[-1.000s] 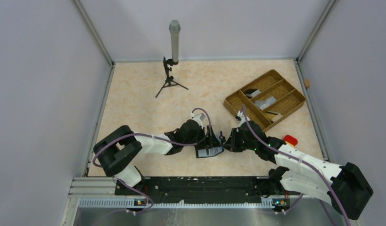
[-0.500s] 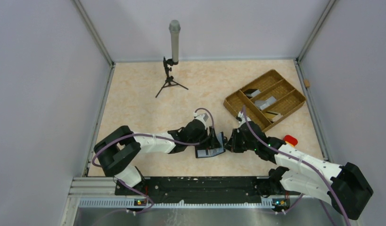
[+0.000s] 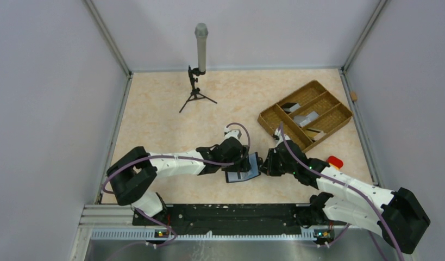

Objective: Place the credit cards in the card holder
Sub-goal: Turn over the card slot in the card holder.

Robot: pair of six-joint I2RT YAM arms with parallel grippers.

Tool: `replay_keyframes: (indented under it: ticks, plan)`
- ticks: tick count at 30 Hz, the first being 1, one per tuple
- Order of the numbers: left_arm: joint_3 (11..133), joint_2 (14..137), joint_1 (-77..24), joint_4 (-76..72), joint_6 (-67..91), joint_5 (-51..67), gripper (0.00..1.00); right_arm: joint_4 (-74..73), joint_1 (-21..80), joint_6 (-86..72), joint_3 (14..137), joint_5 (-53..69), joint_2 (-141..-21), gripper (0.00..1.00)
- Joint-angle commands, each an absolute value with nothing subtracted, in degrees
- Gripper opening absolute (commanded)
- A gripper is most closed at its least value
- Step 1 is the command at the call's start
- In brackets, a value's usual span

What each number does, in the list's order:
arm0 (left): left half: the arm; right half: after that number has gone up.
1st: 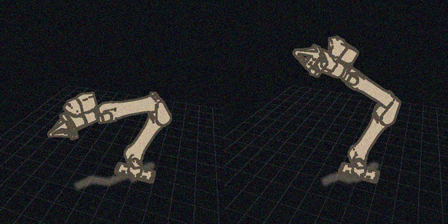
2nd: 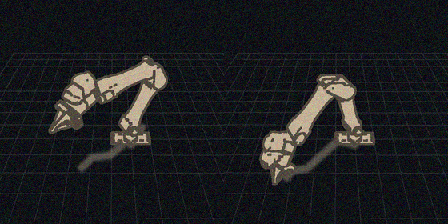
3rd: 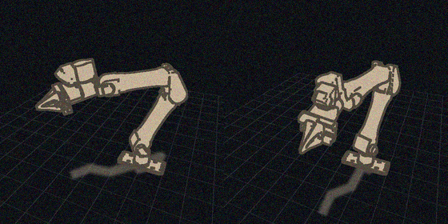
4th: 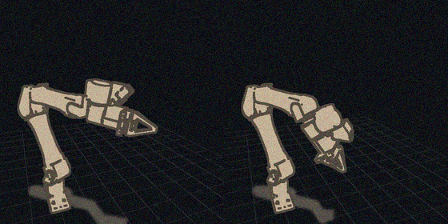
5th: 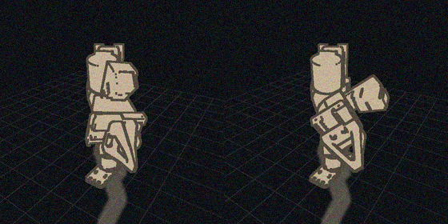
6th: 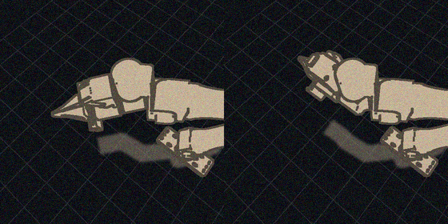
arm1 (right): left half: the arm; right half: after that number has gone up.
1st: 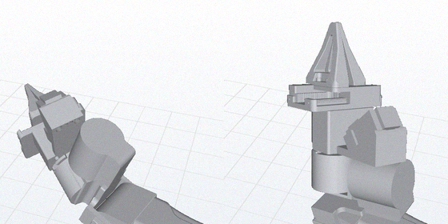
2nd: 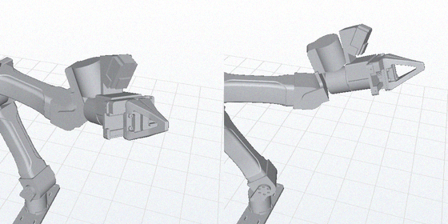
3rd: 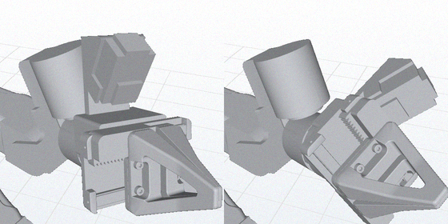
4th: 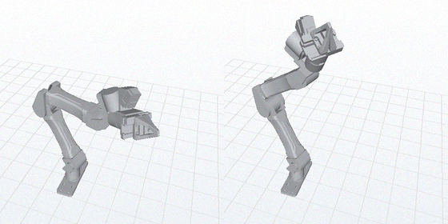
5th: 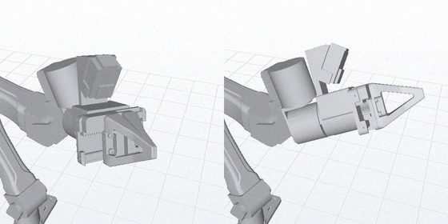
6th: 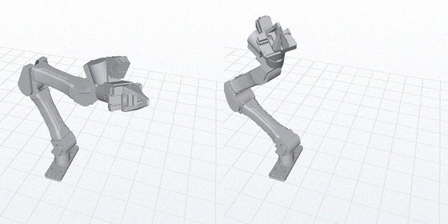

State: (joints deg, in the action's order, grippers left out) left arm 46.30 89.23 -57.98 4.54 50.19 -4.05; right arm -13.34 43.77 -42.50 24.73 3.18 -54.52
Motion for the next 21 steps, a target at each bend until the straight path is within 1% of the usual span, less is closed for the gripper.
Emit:
replay_keyframes:
  ticks: [1,21]
  plan:
    - [49.0,87.3,-58.7,10.5,48.4,-8.6,0.71,-13.6,44.7,-41.8,25.4,2.0,-54.8,0.0]
    - [43.0,78.8,-58.9,18.6,54.7,-15.2,0.72,-13.2,44.7,-41.6,25.2,2.0,-55.7,0.0]
